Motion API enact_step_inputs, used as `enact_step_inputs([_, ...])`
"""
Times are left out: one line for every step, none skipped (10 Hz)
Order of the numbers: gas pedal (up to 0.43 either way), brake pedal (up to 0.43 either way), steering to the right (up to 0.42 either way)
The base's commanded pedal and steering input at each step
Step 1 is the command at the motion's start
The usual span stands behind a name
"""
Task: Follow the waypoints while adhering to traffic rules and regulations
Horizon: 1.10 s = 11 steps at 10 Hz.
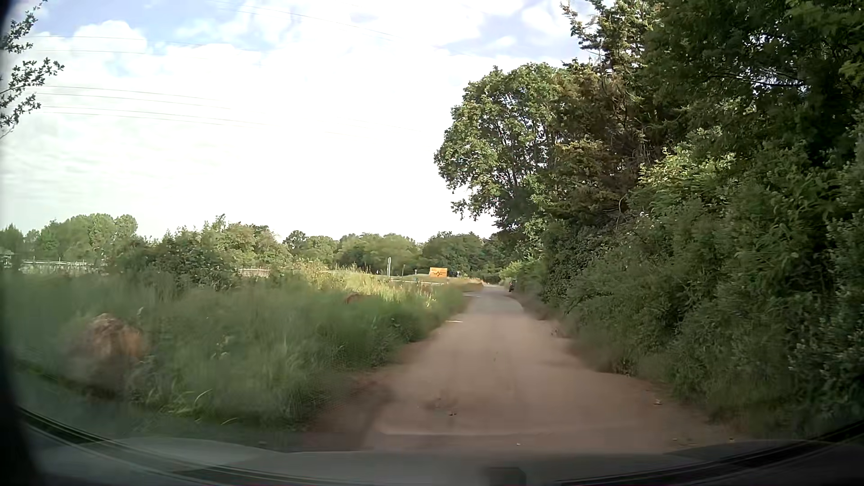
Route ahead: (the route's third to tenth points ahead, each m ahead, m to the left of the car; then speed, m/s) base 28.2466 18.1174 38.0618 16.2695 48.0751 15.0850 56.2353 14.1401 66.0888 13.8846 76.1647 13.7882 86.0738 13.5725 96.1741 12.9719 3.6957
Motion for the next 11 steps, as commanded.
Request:
enact_step_inputs([0.087, 0.024, -0.005])
enact_step_inputs([0.087, 0.030, -0.005])
enact_step_inputs([0.087, 0.030, -0.003])
enact_step_inputs([0.067, 0.030, -0.001])
enact_step_inputs([0.067, 0.030, 0.009])
enact_step_inputs([0.067, 0.030, 0.020])
enact_step_inputs([0.067, 0.030, 0.028])
enact_step_inputs([0.067, 0.030, 0.034])
enact_step_inputs([0.039, 0.024, 0.041])
enact_step_inputs([0.039, 0.030, 0.043])
enact_step_inputs([0.039, 0.030, 0.039])
